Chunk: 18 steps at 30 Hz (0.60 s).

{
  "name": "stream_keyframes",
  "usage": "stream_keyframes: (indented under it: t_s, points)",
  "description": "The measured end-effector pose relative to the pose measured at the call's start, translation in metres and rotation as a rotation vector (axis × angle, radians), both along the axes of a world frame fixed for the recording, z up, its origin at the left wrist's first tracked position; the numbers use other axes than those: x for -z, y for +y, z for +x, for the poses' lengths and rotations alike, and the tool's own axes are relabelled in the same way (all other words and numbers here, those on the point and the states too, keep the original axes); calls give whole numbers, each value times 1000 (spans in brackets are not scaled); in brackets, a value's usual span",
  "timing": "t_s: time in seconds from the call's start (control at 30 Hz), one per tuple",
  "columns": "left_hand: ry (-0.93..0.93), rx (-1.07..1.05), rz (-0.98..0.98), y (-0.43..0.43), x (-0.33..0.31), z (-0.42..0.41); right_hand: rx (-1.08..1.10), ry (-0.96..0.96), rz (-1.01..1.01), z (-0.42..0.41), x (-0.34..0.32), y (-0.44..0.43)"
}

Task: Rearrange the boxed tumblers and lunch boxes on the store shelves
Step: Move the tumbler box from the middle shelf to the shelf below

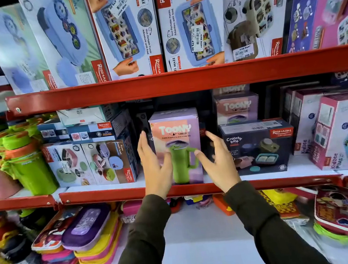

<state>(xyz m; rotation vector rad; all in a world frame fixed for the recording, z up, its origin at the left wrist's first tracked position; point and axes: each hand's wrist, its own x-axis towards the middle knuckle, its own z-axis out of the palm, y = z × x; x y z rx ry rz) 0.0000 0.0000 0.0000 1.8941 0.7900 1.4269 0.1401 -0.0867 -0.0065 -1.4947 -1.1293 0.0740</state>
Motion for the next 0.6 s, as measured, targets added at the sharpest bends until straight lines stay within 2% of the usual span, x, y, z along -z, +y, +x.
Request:
stream_keyframes:
  t_s: [0.1, 0.23, 0.4, 0.6]
  points:
    - [58, 57, -180, 15, 10, -2, 10, 18, -105, 2, 6, 9]
    - [56, 72, -216, 27, 24, 2, 58, 31, -139, 0, 17, 20]
    - [-54, 54, -186, 23, 20, 3, 71, 53, -65, 4, 16, 23]
    - [-191, 58, -41, 3, 1, 0, 49, -48, 98, 3, -10, -7]
